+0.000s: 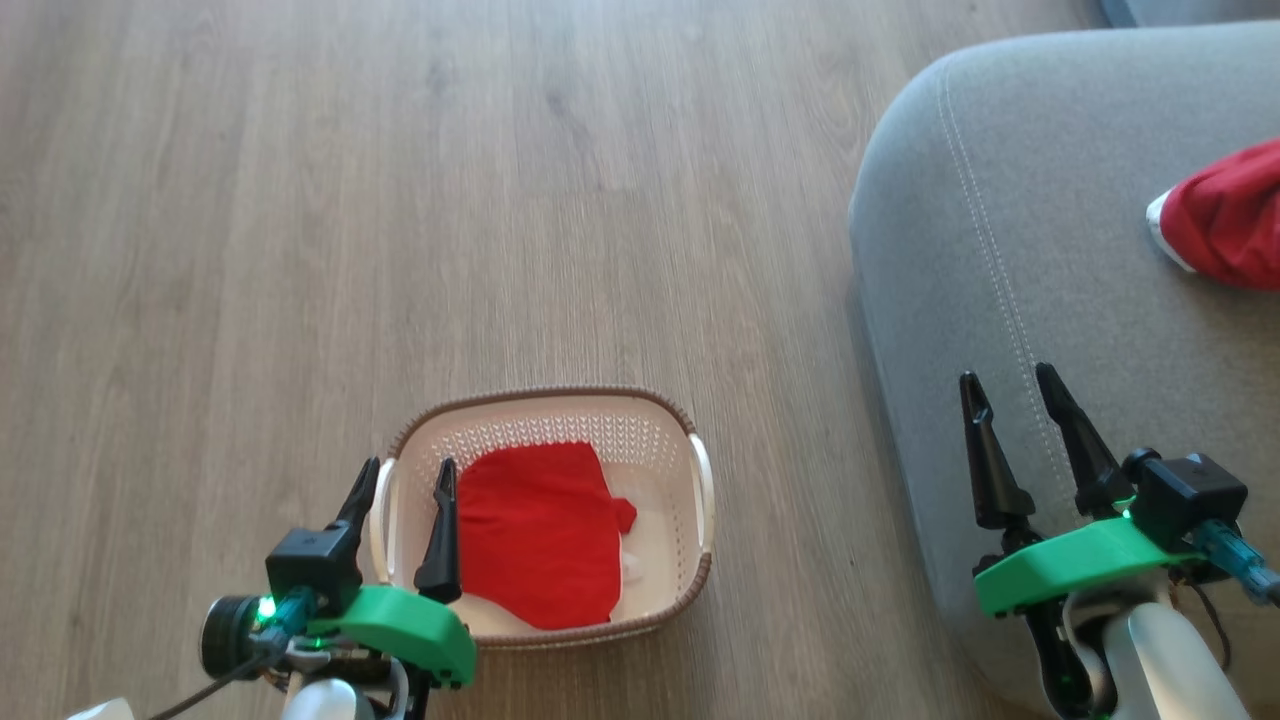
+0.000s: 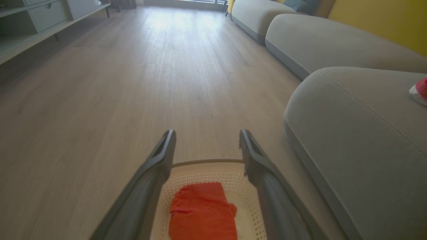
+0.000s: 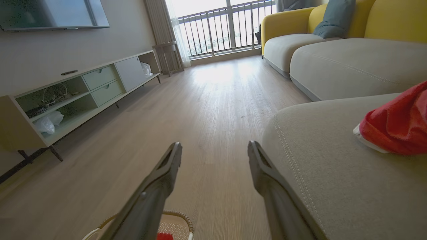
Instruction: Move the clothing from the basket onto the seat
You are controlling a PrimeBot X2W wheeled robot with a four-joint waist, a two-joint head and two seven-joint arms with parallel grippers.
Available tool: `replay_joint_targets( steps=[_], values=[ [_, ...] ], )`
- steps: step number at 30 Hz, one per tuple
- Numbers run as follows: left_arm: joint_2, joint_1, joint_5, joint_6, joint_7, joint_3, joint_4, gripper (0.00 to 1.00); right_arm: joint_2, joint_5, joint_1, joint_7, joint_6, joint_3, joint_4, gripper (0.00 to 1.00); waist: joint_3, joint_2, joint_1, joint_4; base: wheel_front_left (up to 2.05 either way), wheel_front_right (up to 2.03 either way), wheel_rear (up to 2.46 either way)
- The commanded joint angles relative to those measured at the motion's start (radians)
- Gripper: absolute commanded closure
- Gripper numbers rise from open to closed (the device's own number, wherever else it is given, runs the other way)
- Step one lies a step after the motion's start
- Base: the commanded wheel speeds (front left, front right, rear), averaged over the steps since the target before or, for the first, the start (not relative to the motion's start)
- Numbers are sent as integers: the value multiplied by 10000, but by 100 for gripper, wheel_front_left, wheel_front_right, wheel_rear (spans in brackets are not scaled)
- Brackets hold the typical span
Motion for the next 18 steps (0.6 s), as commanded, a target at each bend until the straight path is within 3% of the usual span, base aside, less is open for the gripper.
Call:
replay_joint_targets(
  steps=[1, 10, 18],
  values=[
    [11, -496, -86, -8, -53, 328, -191, 0, 54, 6, -450, -65, -2, 105, -211, 0, 242, 0, 0, -102, 0, 0, 0],
    [11, -1412, -26, -383, -53, 39, 1803, 0, 201, -141, -806, -65, -2, -179, 11, 0, 2051, 0, 0, -615, 0, 0, 0],
    [105, -3179, 899, -895, -53, 140, 3789, 0, 330, -381, -1298, -65, -2, -313, -347, 0, 4351, 0, 0, -1252, 0, 0, 0]
  ],
)
